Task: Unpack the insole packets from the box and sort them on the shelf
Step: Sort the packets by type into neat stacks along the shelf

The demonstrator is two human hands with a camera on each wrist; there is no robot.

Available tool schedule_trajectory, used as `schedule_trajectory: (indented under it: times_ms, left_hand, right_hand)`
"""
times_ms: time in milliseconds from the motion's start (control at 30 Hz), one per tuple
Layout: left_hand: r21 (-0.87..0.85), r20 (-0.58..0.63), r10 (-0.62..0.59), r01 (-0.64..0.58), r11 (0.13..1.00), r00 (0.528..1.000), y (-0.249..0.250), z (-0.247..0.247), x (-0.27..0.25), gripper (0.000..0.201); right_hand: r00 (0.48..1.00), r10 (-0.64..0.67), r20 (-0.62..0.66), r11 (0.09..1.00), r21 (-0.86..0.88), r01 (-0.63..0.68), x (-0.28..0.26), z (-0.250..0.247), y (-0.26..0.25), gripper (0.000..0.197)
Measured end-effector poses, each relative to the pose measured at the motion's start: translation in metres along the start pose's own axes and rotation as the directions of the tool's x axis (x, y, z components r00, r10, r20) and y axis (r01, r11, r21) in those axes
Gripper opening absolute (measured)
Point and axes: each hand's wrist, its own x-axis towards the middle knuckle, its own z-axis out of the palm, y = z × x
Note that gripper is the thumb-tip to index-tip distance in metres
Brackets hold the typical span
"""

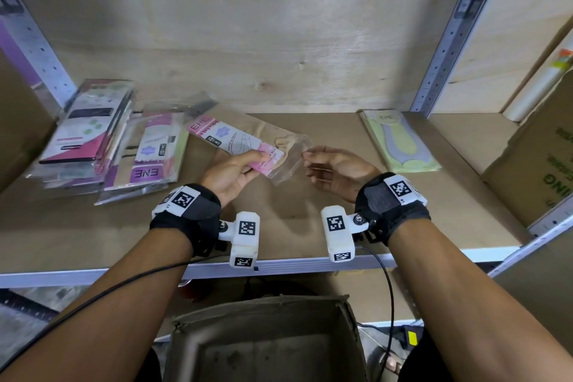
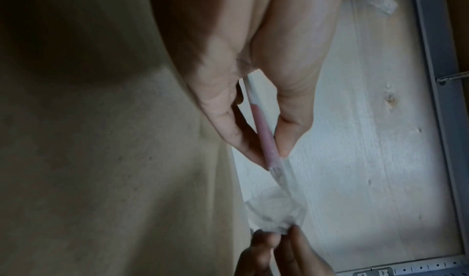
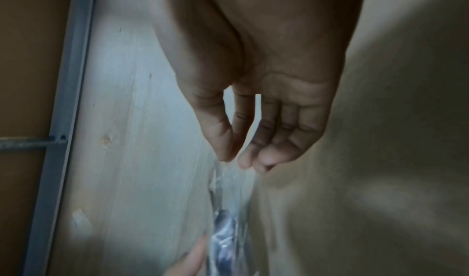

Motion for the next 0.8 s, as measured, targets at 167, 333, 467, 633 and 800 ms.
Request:
schedule_trajectory:
  times_ms: [167, 333, 467, 633, 800]
  left_hand:
    - [0.027, 0.068, -0.052, 0.05, 0.998, 0.996, 0.001, 0.0038, -0.0054, 0.031]
    - [0.121, 0.098, -0.058, 0.046, 0.992, 0.994, -0.0006, 0.0051, -0.008, 0.053]
    - [0.182, 0.104, -0.034, 0.014, 0.983, 0.994, -0.0009, 0.0028, -0.0073, 0.059]
    - [0.308, 0.082, -0.046, 0.019, 0.951, 0.996, -0.0027, -0.0029, -0.0039, 0.075]
    - [0.413, 0.104, -0.097, 0.046, 0.91, 0.99, -0.0047, -0.0023, -0.0055, 0.082]
  right_hand:
    - [0.999, 0.04, -0.006, 0.996, -0.076, -0.04, -0.0009, 0.0009, 0.0027, 0.02]
    - [0.996, 0.057, 0.062, 0.992, 0.111, -0.064, -0.0024, 0.0035, -0.001, 0.019]
    - [0.997, 0.069, 0.044, 0.966, 0.246, -0.078, -0.0021, 0.0013, -0.0042, 0.015]
    - [0.993, 0.113, 0.02, 0.979, 0.169, -0.115, 0.0003, -0.0033, -0.0045, 0.031]
    - [0.997, 0.046, 0.054, 0.999, -0.01, -0.045, -0.0025, -0.0039, -0.0032, 0.033]
